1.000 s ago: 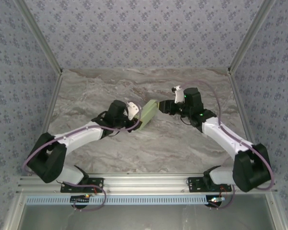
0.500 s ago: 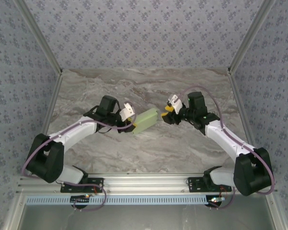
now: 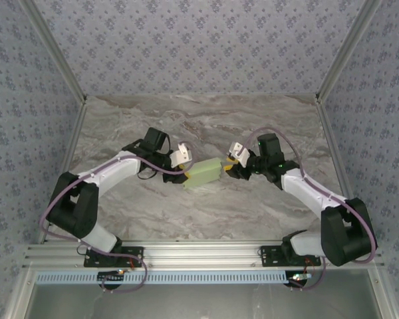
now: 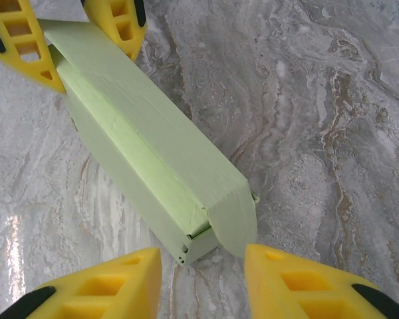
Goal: Fold the paper box
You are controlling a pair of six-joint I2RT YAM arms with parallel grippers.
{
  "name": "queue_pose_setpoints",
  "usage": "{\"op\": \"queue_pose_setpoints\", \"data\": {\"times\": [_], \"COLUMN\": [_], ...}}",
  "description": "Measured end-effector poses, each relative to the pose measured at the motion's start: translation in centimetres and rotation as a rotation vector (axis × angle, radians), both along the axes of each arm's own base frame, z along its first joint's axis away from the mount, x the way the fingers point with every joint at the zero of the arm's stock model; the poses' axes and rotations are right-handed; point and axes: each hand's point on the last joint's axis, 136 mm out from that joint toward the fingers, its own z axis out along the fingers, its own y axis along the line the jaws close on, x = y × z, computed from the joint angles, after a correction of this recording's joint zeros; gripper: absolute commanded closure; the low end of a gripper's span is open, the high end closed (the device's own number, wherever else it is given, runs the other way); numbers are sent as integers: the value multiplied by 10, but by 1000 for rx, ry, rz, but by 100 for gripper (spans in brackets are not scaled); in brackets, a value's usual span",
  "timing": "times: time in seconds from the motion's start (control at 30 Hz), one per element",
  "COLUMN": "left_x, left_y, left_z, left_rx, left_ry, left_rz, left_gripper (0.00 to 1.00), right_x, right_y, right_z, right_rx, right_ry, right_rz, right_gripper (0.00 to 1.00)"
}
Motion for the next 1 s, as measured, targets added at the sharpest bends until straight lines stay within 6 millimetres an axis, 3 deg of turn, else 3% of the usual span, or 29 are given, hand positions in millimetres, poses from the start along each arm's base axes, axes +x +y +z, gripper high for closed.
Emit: {"op": "queue_pose_setpoints", "data": {"times": [0.33,0.67,1.0], "left_x": [-1,1,4], "left_y": [-3,-2,-2], "left_z": [-1,-10,-13], "left_rx": [3,22,59], "left_ry": [11,21,-5], "left_rz": [-35,-46,-35], "left_gripper": [69,67,57], "right_x": [8,10,14], "right_y": [3,10,12], "right_z": [-18,-16,-10], "right_rx": [-46,-76,-117], "right_ry": [-13,-45,18], "right_rz": [-9,-18,-107], "right_gripper": [75,89,95]}}
